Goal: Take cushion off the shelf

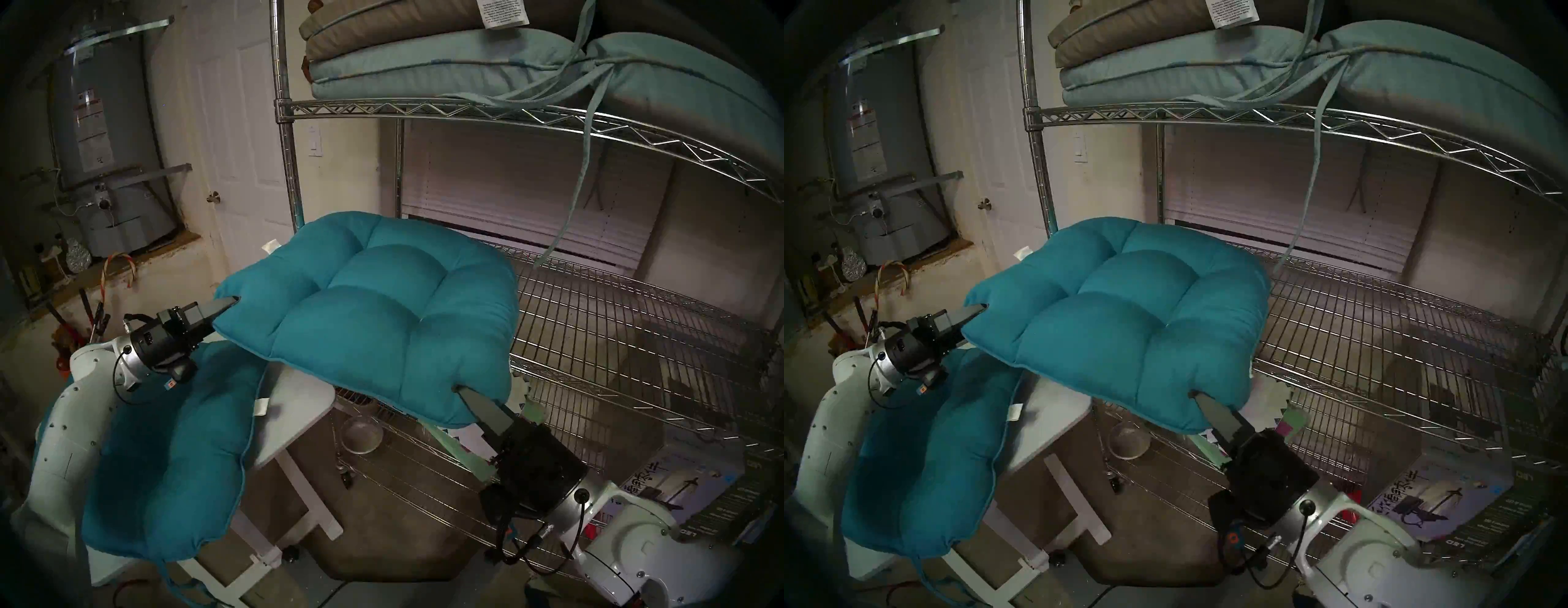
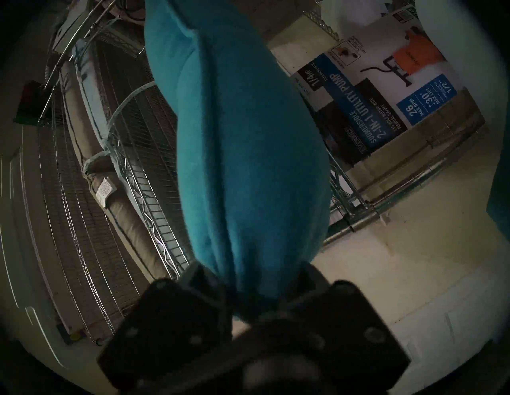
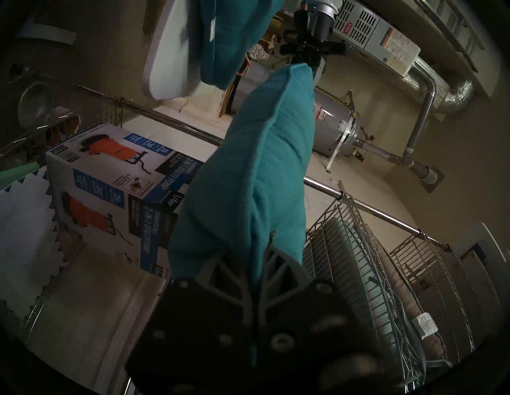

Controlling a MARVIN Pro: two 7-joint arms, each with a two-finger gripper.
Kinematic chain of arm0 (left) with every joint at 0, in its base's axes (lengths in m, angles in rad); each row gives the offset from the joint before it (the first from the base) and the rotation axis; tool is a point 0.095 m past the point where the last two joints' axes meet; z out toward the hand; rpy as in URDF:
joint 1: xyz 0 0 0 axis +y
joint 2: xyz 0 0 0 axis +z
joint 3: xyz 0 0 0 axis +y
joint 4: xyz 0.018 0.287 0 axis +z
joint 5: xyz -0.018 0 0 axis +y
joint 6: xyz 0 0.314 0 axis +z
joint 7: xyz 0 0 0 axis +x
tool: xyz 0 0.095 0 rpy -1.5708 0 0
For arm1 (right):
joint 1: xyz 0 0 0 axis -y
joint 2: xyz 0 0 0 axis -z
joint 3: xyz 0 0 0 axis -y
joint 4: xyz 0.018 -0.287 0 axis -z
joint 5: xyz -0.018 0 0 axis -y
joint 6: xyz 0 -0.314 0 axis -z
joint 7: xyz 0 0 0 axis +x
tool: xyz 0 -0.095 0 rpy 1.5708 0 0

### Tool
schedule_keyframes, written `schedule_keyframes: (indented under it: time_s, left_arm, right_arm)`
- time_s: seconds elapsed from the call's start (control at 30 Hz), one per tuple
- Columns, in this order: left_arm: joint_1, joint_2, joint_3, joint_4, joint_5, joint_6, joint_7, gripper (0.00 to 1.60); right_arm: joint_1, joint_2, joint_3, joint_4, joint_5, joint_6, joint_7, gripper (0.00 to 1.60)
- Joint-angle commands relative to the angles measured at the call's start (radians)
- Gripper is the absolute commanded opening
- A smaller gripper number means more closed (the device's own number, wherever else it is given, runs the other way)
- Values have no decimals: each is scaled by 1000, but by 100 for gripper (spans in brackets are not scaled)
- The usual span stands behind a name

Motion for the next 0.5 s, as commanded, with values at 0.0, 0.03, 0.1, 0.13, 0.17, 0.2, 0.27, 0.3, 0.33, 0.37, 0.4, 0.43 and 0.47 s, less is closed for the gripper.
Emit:
schedule_keyframes:
  time_s: [0.0,0.03,0.1,0.13,0.17,0.2,0.27,0.3,0.33,0.37,0.4,0.43,0.47]
  left_arm:
    - [-23,10,-30,-21,-52,-7,107,0]
    - [-19,12,-37,-27,-59,-8,100,0]
    - [-11,17,-50,-35,-69,-13,100,0]
    - [-6,18,-58,-41,-73,-13,98,0]
    - [-2,20,-64,-45,-77,-15,98,0]
    - [6,21,-73,-51,-83,-18,95,0]
    - [21,20,-92,-63,-97,-24,92,0]
    - [30,23,-102,-70,-101,-27,100,0]
    - [40,23,-113,-80,-108,-32,94,0]
    - [40,23,-113,-80,-108,-32,94,0]
    - [58,24,-133,-97,-120,-37,80,0]
    - [70,23,-146,-108,-127,-41,72,0]
    - [81,23,-159,-117,-133,-45,71,0]
  right_arm:
    - [8,-4,1,-29,4,0,-2,0]
    - [9,-4,0,-29,5,0,-2,0]
    - [11,-6,-3,-29,6,-2,-1,0]
    - [13,-6,-5,-29,6,-3,-2,0]
    - [14,-7,-7,-29,6,-3,-2,0]
    - [15,-8,-11,-29,6,-5,-2,0]
    - [17,-9,-19,-29,4,-7,-4,0]
    - [18,-10,-24,-29,3,-8,-5,0]
    - [19,-11,-29,-29,2,-9,-5,0]
    - [19,-11,-29,-29,2,-9,-5,0]
    - [20,-12,-38,-29,0,-10,-5,0]
    - [21,-13,-44,-29,-1,-10,-5,0]
    - [22,-13,-51,-29,-3,-11,-6,0]
